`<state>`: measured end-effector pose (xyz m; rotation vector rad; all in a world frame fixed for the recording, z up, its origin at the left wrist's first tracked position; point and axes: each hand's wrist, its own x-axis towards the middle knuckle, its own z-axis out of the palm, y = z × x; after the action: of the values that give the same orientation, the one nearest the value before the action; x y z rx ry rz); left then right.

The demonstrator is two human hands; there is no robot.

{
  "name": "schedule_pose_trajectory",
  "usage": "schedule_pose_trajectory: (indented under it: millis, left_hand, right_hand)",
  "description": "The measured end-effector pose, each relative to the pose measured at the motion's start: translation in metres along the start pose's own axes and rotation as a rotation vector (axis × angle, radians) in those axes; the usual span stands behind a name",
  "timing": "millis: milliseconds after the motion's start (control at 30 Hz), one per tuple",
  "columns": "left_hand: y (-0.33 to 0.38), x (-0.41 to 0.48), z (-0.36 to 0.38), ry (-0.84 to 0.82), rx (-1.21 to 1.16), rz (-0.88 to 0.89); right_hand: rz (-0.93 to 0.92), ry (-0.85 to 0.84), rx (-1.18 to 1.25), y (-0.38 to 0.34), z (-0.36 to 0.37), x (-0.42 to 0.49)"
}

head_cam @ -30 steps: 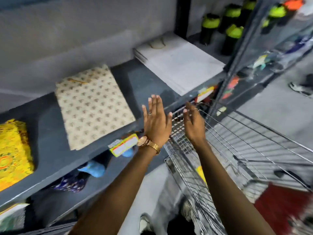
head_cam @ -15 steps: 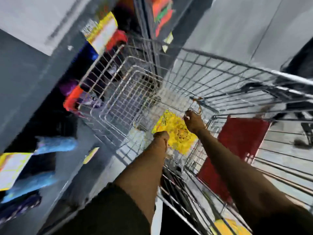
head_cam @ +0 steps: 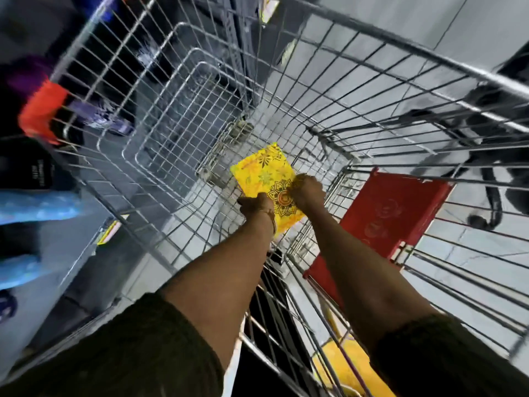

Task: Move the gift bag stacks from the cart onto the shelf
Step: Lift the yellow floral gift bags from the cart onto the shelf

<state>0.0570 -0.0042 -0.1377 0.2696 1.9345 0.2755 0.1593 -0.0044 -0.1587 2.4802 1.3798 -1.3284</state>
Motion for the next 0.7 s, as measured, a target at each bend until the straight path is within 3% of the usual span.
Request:
schedule_pose_trajectory:
  millis: [67,167,267,433,567,700]
  left_hand:
    - [0.014,-0.023,-0.011,0.068,0.06,0.101]
    - [0.032,-0.067,-0.039,0.001,0.078,0.249]
    - [0.041,-0.111,-0.073,-0.037,-0.034,0.375]
    - [0.04,-0.171,-0.172,0.053,-0.211,0.861]
    - [0.022,-0.197,-0.269,0.162,-0.283,1.228]
    - [-0.01,-0.201,-0.385,0.362,-0.331,1.382]
  right_hand:
    - [0.004,0.08,0.127,-0.01,-0.02,-0.013]
    - [-0.06,0.228,0.38,-0.044,-0.059,-0.06]
    - [-0.138,0.285,0.466,-0.082,-0.089,-0.112]
    - [-0.392,0.516,0.564,-0.142,-0.108,-0.196]
    - [-0.657,0.417,0.674,-0.202,-0.097,-0.272]
    - [-0.96,0.212,0.783,-0.265,-0.055,-0.342]
